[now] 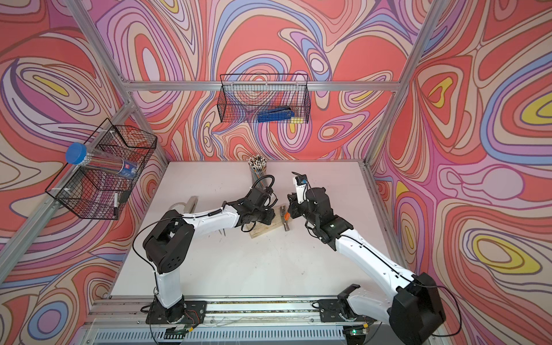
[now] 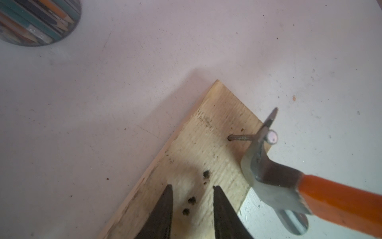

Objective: Use a claw hammer to pull out a nail
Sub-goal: Remove the nail from the mounting plate.

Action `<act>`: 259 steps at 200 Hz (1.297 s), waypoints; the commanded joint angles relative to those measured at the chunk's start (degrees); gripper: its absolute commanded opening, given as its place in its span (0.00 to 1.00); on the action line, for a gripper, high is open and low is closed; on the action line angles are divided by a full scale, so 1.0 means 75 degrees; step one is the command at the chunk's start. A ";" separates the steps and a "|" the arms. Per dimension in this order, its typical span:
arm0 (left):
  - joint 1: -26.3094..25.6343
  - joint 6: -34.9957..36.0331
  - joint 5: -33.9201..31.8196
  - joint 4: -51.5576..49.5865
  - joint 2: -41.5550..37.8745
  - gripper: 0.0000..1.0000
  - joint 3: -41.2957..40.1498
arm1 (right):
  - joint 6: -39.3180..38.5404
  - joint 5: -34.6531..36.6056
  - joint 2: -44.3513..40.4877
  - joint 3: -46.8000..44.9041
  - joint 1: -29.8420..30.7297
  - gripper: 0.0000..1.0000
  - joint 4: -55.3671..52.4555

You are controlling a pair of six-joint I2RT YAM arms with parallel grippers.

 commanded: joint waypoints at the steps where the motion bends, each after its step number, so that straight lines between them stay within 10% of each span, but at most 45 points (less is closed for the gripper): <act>1: 0.0254 -0.0244 -0.0314 -0.2574 0.1405 0.34 -0.0667 | 0.0426 -0.0753 0.0318 -0.0470 0.0303 0.00 -0.1244; 259: 0.0404 -0.0346 -0.0293 -0.3284 0.2500 0.31 -0.0289 | 0.0677 0.0309 -0.0052 -0.1530 0.1437 0.00 -0.0894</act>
